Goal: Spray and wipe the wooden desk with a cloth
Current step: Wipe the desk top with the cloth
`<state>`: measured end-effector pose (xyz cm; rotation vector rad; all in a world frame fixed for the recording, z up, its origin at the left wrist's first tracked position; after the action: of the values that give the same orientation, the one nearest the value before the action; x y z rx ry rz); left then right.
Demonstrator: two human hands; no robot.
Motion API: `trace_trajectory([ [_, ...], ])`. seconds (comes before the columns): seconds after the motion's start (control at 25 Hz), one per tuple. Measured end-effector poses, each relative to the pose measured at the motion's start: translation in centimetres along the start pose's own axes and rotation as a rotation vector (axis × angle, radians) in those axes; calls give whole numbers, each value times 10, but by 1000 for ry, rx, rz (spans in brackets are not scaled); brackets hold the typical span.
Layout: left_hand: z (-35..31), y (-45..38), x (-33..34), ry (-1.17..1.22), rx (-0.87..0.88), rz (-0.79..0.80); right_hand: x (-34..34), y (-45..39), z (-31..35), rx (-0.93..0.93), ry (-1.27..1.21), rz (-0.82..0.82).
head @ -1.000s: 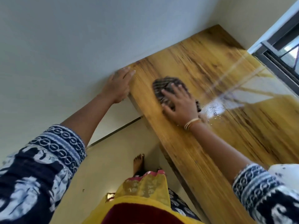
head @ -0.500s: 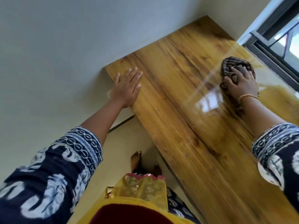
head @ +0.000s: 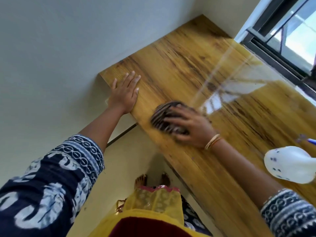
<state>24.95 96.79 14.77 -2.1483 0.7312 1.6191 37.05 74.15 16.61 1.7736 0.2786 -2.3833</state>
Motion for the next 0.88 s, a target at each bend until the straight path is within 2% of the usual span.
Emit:
trace_trajectory([
  [0.04,1,0,-1,7,0,2,-17,13,-44,139,2,-87],
  [0.12,1,-1,1,9,-8,11,-53,53,-135,540,67,-229],
  [0.2,1,-1,1,-5,-14,7,-71,87,-195,887,86,-260],
  [0.28,1,-2,2,-4,-8,11,-67,95,-208,1155,35,-218],
  [0.36,2,-1,3,-5,-2,19,-56,83,-188,1253,38,-196],
  [0.44,1,0,3,-7,0,21,-43,49,-148,1093,90,-185],
  [0.6,1,-1,2,-15,-1,28,-1,-20,-21,603,85,-91],
  [0.72,0,0,1,-8,0,21,30,-33,56,238,104,14],
  [0.8,0,0,1,-5,7,12,25,-29,46,72,79,24],
  [0.84,0,0,1,-1,14,14,13,-25,21,94,58,-23],
  [0.88,0,-1,1,9,19,19,-3,-19,-15,197,52,-110],
])
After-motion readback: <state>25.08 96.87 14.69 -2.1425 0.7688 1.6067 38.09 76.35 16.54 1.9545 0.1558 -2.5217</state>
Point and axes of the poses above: each hand's wrist, its own y-axis away from the middle knuckle, its own x-axis out of the palm, z = x × y, the point moved 8 cm from there along -y, towards the middle knuckle, and after that the axes turned 11 degrees about -x, right-handed, at the moved point
